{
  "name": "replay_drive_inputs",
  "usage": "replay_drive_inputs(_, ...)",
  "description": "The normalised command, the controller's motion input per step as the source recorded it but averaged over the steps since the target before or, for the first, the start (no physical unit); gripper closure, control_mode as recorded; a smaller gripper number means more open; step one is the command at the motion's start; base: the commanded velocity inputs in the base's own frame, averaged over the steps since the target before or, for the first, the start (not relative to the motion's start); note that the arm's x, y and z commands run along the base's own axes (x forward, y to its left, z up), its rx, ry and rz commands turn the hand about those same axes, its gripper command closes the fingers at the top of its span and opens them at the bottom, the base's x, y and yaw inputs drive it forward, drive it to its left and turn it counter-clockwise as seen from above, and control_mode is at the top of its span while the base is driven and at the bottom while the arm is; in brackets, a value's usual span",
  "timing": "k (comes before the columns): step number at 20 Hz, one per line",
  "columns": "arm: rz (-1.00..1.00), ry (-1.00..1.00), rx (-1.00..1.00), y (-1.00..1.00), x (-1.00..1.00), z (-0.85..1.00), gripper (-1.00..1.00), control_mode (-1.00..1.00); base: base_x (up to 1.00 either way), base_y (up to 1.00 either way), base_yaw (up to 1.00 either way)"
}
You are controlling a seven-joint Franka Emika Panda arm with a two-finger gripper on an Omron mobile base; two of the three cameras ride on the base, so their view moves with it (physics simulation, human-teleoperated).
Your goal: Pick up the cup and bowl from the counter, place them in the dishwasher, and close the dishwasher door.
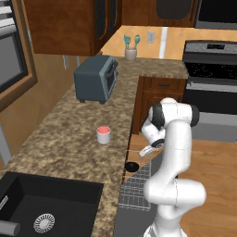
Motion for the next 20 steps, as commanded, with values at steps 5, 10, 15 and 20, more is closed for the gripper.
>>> replay_drive_inputs(5, -0.16, -0.07, 0.11, 0.02, -0.63, 1.00, -1.00, -1.00, 0.00, 0.00, 0.00)
replay_drive_inputs(10, -0.01, 0.13, 0.03, 0.01, -0.20, 1.00, -1.00, -1.00, 0.00, 0.00, 0.00)
replay_drive_inputs(15, 0.00, 0.18, 0.00, 0.00, 0.00, 1.00, -1.00, -1.00, 0.00, 0.00, 0.00)
replay_drive_inputs(20, 0.00, 0.10, 0.01, -0.01, 0.04, 1.00, -1.00, -1.00, 0.00, 0.00, 0.00)
